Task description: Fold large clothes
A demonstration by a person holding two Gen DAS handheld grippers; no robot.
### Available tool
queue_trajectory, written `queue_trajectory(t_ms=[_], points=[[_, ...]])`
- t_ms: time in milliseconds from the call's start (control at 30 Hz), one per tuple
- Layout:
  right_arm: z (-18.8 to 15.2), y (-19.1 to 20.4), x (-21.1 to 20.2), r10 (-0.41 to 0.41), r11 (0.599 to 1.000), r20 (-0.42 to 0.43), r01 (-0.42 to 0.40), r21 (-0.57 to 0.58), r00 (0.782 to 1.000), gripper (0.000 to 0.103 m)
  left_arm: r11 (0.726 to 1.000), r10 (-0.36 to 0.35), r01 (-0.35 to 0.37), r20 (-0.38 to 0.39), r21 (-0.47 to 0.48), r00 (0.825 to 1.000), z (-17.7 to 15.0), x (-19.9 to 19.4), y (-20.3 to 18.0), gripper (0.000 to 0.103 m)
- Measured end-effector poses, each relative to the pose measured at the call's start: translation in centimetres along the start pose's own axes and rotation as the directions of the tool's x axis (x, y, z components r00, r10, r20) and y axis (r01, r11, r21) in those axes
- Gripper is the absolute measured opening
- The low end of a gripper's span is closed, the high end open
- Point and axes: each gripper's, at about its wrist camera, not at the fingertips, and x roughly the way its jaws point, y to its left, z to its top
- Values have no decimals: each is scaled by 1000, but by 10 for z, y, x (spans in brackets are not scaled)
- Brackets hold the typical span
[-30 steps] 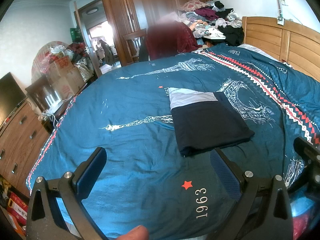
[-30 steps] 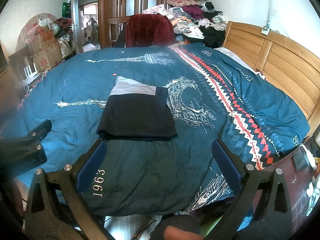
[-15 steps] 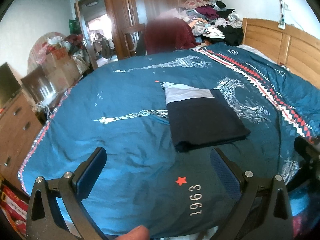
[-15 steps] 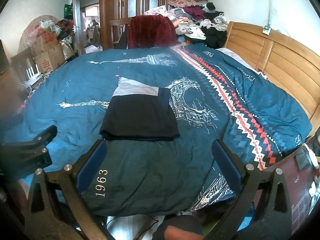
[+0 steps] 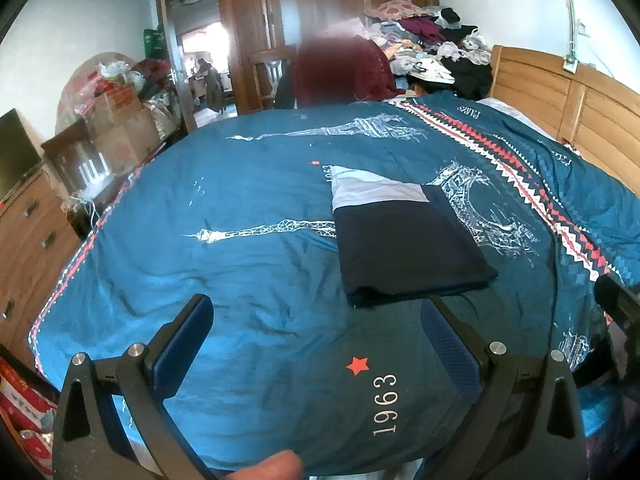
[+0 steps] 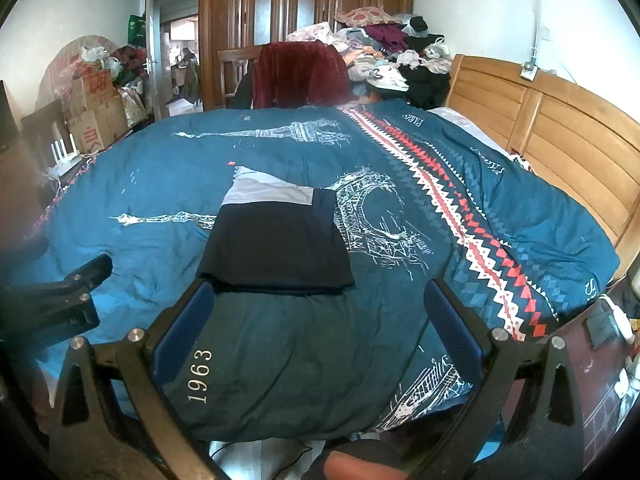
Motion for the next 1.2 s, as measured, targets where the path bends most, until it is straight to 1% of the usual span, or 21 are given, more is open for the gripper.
queue_trajectory(t_ms=[167,300,433,600,1000,1200], points=[[2,1,1,-1,1000,-1,1,7,1000,103,1000,23,-23,3,0,1000,0,1,2,103],[2,-2,4,14,1000,-19,-13,24,1000,103,999,53,-54,12,9,998,-1,1,1,103],[2,-4,6,12,1000,-24,-11,26,1000,103,995,97,-97,23,29,995,-2,2,-2,103],[1,-6,13,27,999,-42,-25,38,999,103,993,113,-113,3,31,994,-6,7,-2,103],[-4,-7,19,34,999,-63,-32,39,997,103,996,91,-91,-15,19,996,-10,9,-3,103],[-6,-6,21,7,1000,-80,-5,31,997,103,997,76,-76,-25,8,997,-13,11,-2,103]])
